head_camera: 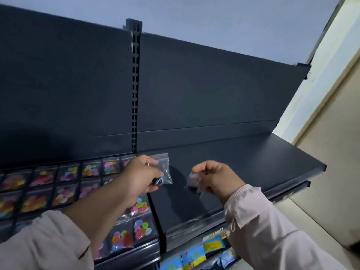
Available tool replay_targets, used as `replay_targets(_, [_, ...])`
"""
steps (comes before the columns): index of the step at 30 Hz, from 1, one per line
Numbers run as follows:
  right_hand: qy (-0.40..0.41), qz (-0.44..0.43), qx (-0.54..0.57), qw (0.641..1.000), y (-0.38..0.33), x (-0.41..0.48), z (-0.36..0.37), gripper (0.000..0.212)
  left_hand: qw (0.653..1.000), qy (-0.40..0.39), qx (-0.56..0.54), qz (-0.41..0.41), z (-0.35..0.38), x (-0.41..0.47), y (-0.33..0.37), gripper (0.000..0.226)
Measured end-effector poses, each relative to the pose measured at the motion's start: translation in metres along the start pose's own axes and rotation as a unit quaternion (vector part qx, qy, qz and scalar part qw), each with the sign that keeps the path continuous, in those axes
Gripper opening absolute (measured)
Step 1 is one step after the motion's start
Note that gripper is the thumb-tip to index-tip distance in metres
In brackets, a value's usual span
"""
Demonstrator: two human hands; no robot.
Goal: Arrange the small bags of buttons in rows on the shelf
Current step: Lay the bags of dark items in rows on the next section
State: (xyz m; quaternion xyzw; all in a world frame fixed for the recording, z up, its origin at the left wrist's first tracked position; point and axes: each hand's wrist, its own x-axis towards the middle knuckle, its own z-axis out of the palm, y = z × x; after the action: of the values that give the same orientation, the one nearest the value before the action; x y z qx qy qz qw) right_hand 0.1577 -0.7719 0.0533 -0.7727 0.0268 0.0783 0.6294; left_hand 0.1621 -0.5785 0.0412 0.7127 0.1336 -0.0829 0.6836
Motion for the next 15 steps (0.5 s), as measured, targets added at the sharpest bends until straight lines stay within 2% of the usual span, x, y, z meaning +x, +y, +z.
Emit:
replay_targets(3, [0.002,-0.005,-0.047,0.999,0.006,0.029,-0.011,0.031,0.999,0.027,0.027,0.006,0.010,0.023,-0.005,0.021])
replay_targets(6, [-0.010,-0.010,-0.093,0.996,0.011,0.059,-0.021,0.024,0.996,0.044,0.079,0.016,0.021,0.045,-0.007,0.023])
replay_targets(10, [-0.060,-0.009,-0.128,0.990,0.022,0.109,-0.033,0.023,0.989,0.089,0.119,0.017,0.042,0.075,-0.012,0.024])
replay_targets(15, [-0.142,-0.001,-0.173,0.975,0.029,0.170,-0.041,0.027,0.982,0.136,0.129,-0.024,0.071,0.113,-0.017,0.017])
